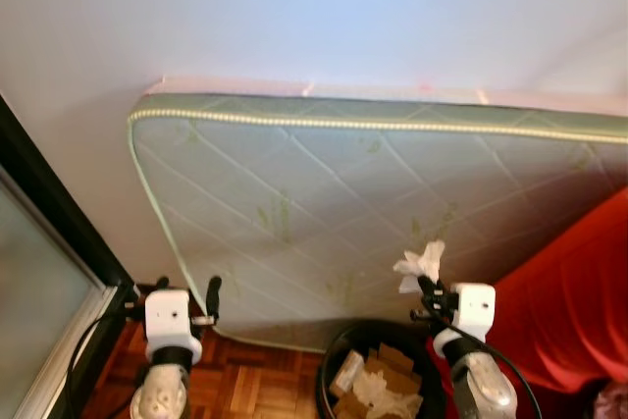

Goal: Clean up the room

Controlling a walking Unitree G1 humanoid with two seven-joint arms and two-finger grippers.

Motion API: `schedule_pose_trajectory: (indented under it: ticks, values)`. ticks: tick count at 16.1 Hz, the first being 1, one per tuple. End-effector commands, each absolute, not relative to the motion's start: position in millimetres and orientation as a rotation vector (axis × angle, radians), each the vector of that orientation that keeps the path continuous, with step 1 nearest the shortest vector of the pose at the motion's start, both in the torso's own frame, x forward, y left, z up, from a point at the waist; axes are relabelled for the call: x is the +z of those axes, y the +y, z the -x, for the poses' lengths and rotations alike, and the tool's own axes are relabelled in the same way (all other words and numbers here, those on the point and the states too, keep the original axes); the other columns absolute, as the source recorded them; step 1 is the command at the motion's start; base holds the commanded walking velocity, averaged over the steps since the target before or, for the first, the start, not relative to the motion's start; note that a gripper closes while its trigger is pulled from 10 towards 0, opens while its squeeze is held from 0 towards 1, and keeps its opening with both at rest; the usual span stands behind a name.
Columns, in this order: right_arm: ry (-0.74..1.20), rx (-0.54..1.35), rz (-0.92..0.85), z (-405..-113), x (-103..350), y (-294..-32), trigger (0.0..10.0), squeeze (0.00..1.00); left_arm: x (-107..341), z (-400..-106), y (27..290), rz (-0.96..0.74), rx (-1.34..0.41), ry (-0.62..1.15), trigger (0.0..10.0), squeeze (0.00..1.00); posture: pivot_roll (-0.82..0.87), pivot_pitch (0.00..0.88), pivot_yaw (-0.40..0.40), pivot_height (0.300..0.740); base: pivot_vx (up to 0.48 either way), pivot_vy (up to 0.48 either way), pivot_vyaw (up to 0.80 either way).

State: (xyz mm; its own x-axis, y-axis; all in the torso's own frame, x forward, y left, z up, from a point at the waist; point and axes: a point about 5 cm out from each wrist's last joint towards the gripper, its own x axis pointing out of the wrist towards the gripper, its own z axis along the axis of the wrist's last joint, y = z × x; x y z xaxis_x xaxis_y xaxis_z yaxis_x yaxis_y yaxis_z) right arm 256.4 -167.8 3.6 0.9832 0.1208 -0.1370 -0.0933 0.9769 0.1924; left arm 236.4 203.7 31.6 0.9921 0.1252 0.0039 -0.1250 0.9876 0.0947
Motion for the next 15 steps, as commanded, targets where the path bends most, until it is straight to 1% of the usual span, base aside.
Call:
schedule_pose_trajectory:
  ticks: [1, 3, 6, 10, 11, 15]
  values:
    - [0.131, 0.122, -0.187, -256, 7, -164, 10.0, 0.00, 38, -238, 202, -0.086, 0.118, -0.018, 10.0, 0.00, 0.05, 0.000, -0.023, 0.740, 0.000, 0.000, 0.00]
    - [0.112, 0.104, -0.193, -253, 11, -164, 10.0, 0.00, 39, -234, 197, -0.073, 0.106, -0.012, 10.0, 0.00, 0.04, 0.000, -0.025, 0.740, 0.000, 0.000, 0.00]
    - [0.121, 0.085, -0.194, -251, 14, -164, 10.0, 0.00, 44, -236, 194, -0.062, 0.101, 0.004, 10.0, 0.00, 0.05, 0.000, -0.031, 0.740, 0.000, 0.000, 0.00]
    - [0.179, 0.058, -0.172, -253, 12, -166, 10.0, 0.00, 49, -239, 196, -0.060, 0.106, 0.006, 10.0, 0.00, 0.05, 0.017, -0.034, 0.740, 0.000, 0.000, 0.00]
    - [0.186, 0.058, -0.168, -253, 12, -166, 10.0, 0.00, 49, -239, 195, -0.059, 0.107, 0.008, 10.0, 0.00, 0.05, 0.017, -0.034, 0.735, 0.000, 0.000, 0.00]
    - [0.208, 0.048, -0.164, -253, 11, -167, 10.0, 0.00, 50, -238, 193, -0.056, 0.102, 0.025, 10.0, 0.00, 0.05, 0.031, -0.030, 0.685, 0.000, 0.000, 0.00]
